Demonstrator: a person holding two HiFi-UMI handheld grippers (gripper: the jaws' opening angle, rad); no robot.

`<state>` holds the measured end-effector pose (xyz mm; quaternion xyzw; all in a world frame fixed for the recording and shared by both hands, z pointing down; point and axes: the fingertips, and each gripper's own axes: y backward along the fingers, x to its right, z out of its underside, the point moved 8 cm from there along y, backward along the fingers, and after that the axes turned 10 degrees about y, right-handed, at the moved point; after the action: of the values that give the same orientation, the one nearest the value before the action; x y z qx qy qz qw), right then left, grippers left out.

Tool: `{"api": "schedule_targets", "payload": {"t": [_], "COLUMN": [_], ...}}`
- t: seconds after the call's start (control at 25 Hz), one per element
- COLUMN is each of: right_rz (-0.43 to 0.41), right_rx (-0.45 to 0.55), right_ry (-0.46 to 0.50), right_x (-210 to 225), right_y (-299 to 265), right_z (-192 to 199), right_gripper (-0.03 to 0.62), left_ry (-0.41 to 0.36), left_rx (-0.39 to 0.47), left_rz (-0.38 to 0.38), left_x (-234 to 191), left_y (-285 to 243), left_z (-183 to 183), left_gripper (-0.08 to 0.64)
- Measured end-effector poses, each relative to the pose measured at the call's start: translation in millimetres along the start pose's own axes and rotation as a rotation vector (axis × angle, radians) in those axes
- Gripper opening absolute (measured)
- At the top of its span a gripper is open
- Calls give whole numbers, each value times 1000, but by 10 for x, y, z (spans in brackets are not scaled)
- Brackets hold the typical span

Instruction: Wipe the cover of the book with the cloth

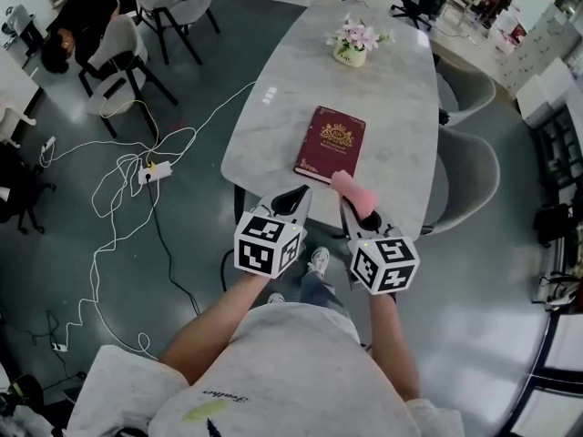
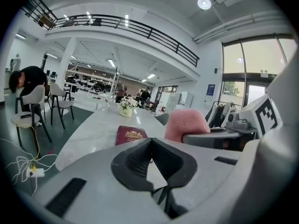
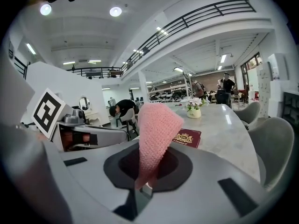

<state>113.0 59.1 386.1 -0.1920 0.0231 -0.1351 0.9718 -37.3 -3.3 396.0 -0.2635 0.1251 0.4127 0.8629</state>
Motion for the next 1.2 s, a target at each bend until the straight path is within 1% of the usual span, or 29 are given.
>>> {"api": "schedule_targets", "payload": {"t": [0.36, 0.52, 0.76, 1.0, 1.2], "right_rz": [-67, -102, -119, -127, -131], "right_rx": [-20, -49, -91, -138, -178], "right_ry": [25, 55, 85, 107, 142], "right_x": [663, 1037, 1591, 2062, 2308], "right_y": [-623, -940, -1379, -1808, -2185], "right_z": [-44, -70, -70, 1, 63], "right_gripper": [20, 20, 20, 20, 20], "left_ry": [-4, -8, 17, 48, 47], "left_rx": [-20, -48, -90, -105, -118], "left_rz": [-60, -86, -133, -186, -226], "left_x": [-213, -286, -410, -549, -641], "left_y": [-670, -1027, -1445, -1701, -1796], "left_z": [-234, -318, -352, -337, -387], "left_gripper": [8, 8, 8, 8, 8]}}
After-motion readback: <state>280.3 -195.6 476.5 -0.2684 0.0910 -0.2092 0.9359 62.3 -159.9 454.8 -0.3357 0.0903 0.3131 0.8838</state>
